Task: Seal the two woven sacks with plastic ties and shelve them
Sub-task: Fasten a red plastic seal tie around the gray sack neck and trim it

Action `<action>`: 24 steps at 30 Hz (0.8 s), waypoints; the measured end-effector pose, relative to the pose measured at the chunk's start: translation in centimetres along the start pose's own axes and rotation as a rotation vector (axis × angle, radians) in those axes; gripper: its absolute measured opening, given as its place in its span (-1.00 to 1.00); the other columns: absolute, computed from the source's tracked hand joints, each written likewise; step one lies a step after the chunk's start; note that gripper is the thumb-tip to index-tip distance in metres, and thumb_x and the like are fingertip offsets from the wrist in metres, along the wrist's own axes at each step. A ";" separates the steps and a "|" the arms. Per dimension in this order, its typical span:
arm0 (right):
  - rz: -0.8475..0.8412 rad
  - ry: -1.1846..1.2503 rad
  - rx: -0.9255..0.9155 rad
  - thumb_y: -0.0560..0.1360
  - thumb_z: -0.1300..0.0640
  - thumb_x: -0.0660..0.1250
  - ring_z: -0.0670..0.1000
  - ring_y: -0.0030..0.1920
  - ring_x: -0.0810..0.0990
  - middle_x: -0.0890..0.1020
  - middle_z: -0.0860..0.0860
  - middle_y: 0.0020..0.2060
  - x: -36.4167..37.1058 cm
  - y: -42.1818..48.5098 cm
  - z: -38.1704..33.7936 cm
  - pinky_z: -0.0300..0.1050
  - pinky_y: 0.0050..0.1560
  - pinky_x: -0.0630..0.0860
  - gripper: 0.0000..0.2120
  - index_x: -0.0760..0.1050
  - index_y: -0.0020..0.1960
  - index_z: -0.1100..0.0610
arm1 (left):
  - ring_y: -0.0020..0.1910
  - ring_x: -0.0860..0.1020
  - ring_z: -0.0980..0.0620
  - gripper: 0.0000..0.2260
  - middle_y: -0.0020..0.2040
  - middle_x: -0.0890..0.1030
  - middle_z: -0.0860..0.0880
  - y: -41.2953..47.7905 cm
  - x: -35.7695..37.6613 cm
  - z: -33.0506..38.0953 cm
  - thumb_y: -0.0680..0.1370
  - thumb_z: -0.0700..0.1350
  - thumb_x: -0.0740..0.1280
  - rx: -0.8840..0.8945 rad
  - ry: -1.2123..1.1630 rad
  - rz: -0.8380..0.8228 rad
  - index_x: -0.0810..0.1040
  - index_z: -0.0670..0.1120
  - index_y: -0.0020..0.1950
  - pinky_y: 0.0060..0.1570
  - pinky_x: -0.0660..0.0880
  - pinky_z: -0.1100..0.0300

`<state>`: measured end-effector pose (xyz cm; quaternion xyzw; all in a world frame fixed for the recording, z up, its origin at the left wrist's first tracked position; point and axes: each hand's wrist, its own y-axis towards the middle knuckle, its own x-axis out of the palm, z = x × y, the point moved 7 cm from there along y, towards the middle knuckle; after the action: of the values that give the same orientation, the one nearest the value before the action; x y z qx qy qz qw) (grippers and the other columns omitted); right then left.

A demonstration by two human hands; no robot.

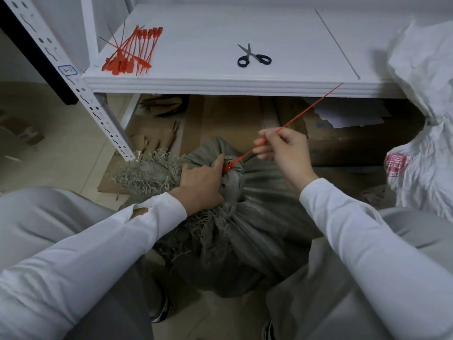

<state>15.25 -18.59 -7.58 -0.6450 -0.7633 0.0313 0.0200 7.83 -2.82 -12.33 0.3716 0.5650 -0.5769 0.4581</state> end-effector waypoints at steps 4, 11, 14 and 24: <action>0.065 -0.059 0.161 0.66 0.20 0.08 0.01 -0.42 0.61 0.62 0.18 -0.30 -1.1 -0.5 1.6 -0.21 -0.41 0.58 -0.74 0.50 -0.04 0.29 | 0.16 0.54 -0.20 -0.08 0.17 0.57 -0.14 0.0 -0.5 -0.8 0.45 0.13 0.41 -0.060 -0.036 -0.031 -0.09 -0.12 0.58 0.32 0.25 -0.19; -0.010 -0.215 0.402 0.67 0.17 0.08 0.12 -0.40 0.62 0.59 0.22 -0.34 -1.3 -1.5 4.7 -0.16 -0.45 0.60 -0.68 0.49 -0.07 0.35 | -0.33 0.40 -0.06 -0.77 -0.30 0.47 -0.02 -0.1 -1.4 -0.9 0.46 -0.03 0.38 -0.065 0.045 -0.010 0.37 -0.05 -0.28 0.33 0.22 -0.20; -0.105 -0.109 0.480 0.67 0.16 0.08 0.07 -0.42 0.62 0.56 0.23 -0.32 1.2 -2.5 6.7 -0.20 -0.44 0.60 -0.65 0.48 -0.13 0.35 | -0.35 0.34 -0.04 -0.76 -0.31 0.42 -0.01 -0.3 -1.9 -0.4 0.45 -0.04 0.37 -0.040 0.098 0.023 0.33 -0.04 -0.29 0.29 0.26 -0.15; -0.059 0.226 0.724 0.68 0.19 -0.01 0.13 -0.18 0.59 0.59 0.24 -0.11 3.7 -3.0 10.8 -0.04 -0.12 0.56 -0.66 0.41 0.25 0.37 | -0.13 0.52 -0.12 -0.80 -0.17 0.52 -0.02 -1.5 -2.1 0.4 0.43 -0.04 0.38 0.073 0.096 0.050 0.45 -0.04 -0.01 0.14 0.34 -0.02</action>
<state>10.89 -15.68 -18.17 -0.5732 -0.7140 0.2272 0.3316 7.07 -3.09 -9.84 0.4292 0.5554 -0.5672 0.4308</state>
